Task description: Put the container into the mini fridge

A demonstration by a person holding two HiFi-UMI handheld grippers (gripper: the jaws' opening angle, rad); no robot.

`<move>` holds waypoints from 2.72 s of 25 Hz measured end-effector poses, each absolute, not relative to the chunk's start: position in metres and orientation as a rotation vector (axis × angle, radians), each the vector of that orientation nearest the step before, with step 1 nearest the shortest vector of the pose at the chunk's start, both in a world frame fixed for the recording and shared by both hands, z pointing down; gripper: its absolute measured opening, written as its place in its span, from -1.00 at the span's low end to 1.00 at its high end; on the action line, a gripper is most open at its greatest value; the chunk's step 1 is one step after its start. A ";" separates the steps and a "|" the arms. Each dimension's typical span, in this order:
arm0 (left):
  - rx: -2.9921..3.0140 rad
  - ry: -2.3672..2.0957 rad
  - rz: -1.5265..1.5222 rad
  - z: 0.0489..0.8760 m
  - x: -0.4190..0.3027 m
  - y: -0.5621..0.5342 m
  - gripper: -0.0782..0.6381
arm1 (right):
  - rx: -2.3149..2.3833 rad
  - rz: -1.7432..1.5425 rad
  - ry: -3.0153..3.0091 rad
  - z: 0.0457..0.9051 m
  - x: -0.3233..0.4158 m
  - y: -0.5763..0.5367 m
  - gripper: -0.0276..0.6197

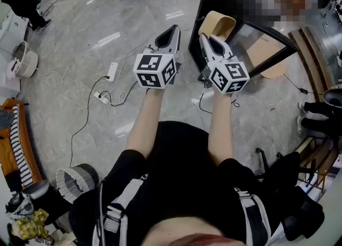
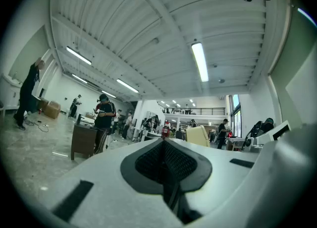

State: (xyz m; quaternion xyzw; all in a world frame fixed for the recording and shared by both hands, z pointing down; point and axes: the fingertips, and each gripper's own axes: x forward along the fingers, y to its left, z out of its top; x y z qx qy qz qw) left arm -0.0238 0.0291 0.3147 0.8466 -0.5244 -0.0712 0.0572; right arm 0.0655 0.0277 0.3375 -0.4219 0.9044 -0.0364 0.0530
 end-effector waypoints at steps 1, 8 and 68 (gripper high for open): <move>2.562 -1.588 -0.214 0.317 -0.023 0.029 -0.75 | -1.272 -0.105 2.760 0.338 0.066 0.029 -0.86; 2.558 -1.591 -0.204 0.324 -0.009 0.024 -0.75 | -1.191 -0.085 2.757 0.338 0.072 0.030 -0.86; 2.430 -1.386 0.004 0.419 -0.025 -0.392 -0.75 | -1.992 -0.539 3.465 0.550 0.126 -0.371 -0.86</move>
